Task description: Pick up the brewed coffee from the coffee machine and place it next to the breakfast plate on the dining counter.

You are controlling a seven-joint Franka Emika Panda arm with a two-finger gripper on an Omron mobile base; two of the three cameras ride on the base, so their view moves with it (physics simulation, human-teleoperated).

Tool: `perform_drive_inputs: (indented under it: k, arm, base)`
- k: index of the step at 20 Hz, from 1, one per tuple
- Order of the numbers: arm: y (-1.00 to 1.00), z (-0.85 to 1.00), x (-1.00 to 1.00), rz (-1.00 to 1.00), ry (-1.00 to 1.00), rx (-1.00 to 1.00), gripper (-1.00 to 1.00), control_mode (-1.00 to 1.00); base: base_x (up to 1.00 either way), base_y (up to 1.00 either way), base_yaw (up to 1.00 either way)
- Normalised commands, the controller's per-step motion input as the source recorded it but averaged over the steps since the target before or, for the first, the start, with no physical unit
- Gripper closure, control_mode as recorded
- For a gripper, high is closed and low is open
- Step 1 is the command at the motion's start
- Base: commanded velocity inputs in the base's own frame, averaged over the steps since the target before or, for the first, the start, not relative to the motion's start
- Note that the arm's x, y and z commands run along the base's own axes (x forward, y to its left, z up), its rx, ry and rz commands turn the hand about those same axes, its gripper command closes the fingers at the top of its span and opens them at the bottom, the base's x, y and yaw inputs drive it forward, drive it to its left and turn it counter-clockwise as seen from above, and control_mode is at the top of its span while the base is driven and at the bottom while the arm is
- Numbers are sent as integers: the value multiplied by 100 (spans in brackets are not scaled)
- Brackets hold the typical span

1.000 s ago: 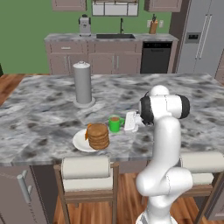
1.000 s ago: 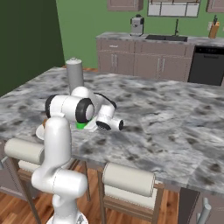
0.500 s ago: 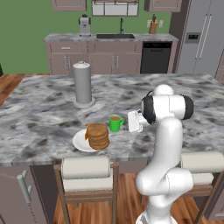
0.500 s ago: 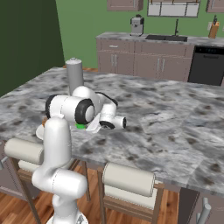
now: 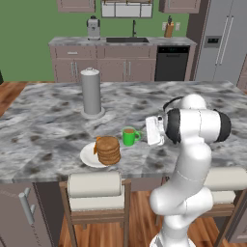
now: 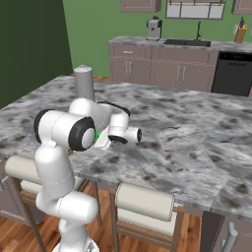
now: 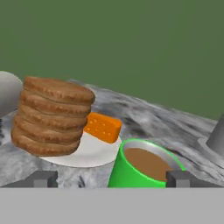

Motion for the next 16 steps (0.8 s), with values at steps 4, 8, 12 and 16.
perform_drive_inputs:
  k: [4, 8, 12, 16]
  arm:
    - [-16, 77, -15, -4, -13, -6, -100, -100]
    - [-6, 64, -52, 0, -13, -6, -100, -100]
    - [0, 43, -100, 0, -9, -11, -100, -100]
    - [0, 33, -100, 0, -4, -9, -100, -100]
  base:
    - [0, 0, 0]
    - [0, 0, 0]
    - [0, 0, 0]
    - [0, 0, 0]
